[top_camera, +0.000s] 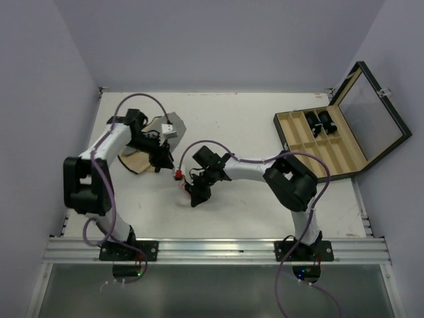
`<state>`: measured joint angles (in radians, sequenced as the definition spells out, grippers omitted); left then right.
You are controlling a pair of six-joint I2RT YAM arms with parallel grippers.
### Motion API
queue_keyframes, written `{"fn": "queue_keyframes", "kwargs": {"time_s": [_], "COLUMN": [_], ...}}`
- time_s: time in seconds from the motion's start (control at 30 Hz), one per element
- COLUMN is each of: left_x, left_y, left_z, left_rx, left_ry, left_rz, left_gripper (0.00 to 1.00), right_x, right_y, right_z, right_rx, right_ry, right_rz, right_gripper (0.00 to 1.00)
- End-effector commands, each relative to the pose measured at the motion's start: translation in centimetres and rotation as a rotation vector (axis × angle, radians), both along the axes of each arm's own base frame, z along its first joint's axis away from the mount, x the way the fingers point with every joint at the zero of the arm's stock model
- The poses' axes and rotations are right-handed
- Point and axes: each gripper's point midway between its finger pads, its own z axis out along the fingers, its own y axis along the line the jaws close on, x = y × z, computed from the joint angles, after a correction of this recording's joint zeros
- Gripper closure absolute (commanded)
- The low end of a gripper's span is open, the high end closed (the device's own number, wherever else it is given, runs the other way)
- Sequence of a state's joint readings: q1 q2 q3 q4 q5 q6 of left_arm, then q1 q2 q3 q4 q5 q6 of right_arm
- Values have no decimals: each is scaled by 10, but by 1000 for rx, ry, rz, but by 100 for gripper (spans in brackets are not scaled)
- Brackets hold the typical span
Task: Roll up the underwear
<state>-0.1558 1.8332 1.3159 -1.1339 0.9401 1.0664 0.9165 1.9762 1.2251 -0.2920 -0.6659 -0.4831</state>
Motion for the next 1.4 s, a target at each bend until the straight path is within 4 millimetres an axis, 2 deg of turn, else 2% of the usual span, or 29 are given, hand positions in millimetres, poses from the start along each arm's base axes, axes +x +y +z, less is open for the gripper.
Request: {"fn": "queue_keyframes", "kwargs": {"time_s": [0.0,0.03,0.07,0.1,0.13,0.17,0.2,0.27,0.3,0.33,0.37,0.47,0.73,0.9,1.0,1.17,1.2,1.23,1.27,1.33,1.37], "left_x": [30,31,16,11,9,1,-10,-24,-36,-41,-52,-68,-81,-78,-72,-79,-83,-87,-92,-100,-104], "left_y": [27,31,34,39,42,43,46,44,47,45,32,17,-20,-27,-28,-20,-18,-18,-19,-16,-16], "left_z": [48,69,57,56,70,65,50,49,28,30,24,8,-27,-42,-54,-72,-77,-79,-81,-86,-87], "left_rx": [-63,-57,-41,-11,-4,14,53,78,127,141,139,167,227,267,308,355,359,355,346,356,353], "left_ry": [-274,-407,-406,-439,-536,-558,-556,-656,-648,-701,-720,-751,-725,-742,-754,-725,-709,-702,-684,-641,-620], "left_rz": [192,206,210,223,231,223,214,168,151,125,56,-23,-149,-190,-203,-244,-258,-280,-294,-320,-329], "left_gripper": [55,55,54,53,53,53,53,51,51,49,49,47,46,39,39,52,59,62,70,79,87], "right_x": [-30,-29,-25,-22,-19,-13,-9,-3,-1,0,1,0,-2,-2,-1,-2,-1,-1,1,2,5], "right_y": [-27,-28,-24,-26,-25,-21,-22,-22,-23,-23,-23,-22,-25,-25,-26,-27,-27,-27,-27,-26,-25], "right_z": [-29,-33,-29,-40,-42,-40,-42,-52,-53,-55,-58,-63,-77,-81,-80,-79,-79,-79,-79,-79,-76], "right_rx": [-176,-188,-197,-218,-225,-221,-228,-248,-252,-257,-265,-289,-333,-340,-337,-340,-338,-336,-335,-337,-330], "right_ry": [332,367,405,464,498,520,567,609,625,639,657,689,744,744,737,741,741,740,743,736,730], "right_rz": [-73,-89,-111,-137,-154,-170,-205,-235,-251,-259,-267,-278,-298,-295,-294,-294,-296,-296,-301,-306,-311], "right_gripper": [100,100,100,100,100,100,100,100,100,100,100,100,100,100,100,100,100,98,96,86,82]}}
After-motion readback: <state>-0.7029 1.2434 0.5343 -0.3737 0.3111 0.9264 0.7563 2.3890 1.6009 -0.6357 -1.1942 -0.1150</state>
